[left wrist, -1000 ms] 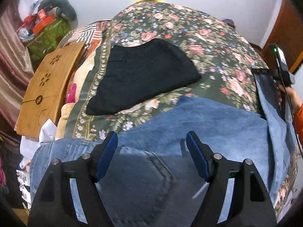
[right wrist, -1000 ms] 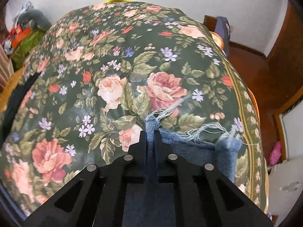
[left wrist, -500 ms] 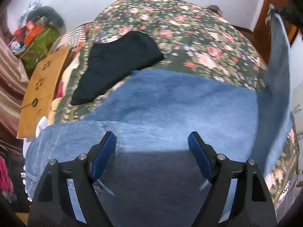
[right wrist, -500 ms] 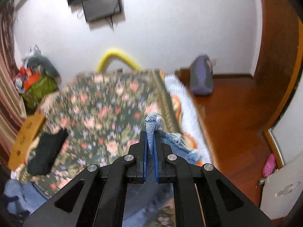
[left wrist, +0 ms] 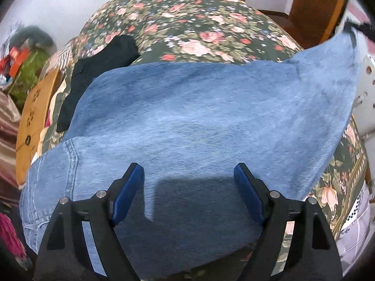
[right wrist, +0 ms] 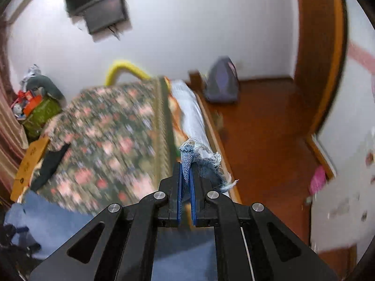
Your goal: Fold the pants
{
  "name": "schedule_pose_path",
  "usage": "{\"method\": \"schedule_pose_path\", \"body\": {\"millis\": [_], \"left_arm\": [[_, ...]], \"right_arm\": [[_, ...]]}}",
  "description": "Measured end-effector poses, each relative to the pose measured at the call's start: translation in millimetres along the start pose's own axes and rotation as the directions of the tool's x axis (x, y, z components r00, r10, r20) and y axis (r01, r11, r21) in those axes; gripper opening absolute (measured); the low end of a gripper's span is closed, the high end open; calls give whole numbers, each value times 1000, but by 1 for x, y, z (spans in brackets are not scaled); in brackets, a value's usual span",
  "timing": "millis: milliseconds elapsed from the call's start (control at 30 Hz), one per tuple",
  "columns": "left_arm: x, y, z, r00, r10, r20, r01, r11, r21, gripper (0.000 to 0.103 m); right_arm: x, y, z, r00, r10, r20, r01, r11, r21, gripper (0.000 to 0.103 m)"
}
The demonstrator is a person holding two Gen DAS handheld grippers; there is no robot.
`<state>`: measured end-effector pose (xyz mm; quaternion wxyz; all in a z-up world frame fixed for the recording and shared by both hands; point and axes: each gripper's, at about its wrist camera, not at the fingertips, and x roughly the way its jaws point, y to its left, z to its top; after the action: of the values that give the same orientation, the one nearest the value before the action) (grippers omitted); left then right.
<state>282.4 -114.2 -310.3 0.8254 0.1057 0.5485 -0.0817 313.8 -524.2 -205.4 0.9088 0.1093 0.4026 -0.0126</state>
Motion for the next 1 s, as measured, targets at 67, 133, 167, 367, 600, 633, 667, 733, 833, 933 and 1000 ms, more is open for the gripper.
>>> {"method": "schedule_pose_path", "body": {"millis": [67,133,167,367,600,633,667,733,833,933,1000], "left_arm": [[-1,-4,0,1000,-5,2,5,1000,6,81],[0,-5,0,1000,-11,1,11,1000,0,81],[1,-4,0,1000,-13,1,13,1000,-6,81],[-5,2,-1,999,-32,18,33,998,-45,81],[-36,43,1,994,-34,106,49,988,-143,81],[-42,51,1,992,-27,123,47,986,-158,81],[-49,61,1,990,-19,141,43,984,-173,81],[-62,80,0,985,-3,175,37,980,-196,81],[-84,113,-3,974,37,225,14,975,-222,81],[-102,152,-10,962,88,259,-18,965,-261,84],[-108,180,-16,956,117,269,-35,956,-292,88]], "right_arm": [[5,-19,-23,999,6,-31,-5,999,53,5],[9,-35,-45,998,11,-62,-5,995,97,5],[12,-38,-55,997,7,-80,2,994,106,5],[18,-54,-97,989,-19,-148,39,990,138,5],[20,-62,-121,955,-123,-272,160,980,120,17],[18,-61,-121,950,-135,-280,171,979,111,17],[14,-56,-119,944,-156,-291,191,977,95,18],[3,-44,-112,944,-171,-283,197,978,64,20],[-20,-14,-100,965,-152,-213,161,986,29,38],[-37,28,-86,987,-107,-119,106,994,-14,53],[-40,70,-75,995,-49,-91,44,997,-59,53]]}}
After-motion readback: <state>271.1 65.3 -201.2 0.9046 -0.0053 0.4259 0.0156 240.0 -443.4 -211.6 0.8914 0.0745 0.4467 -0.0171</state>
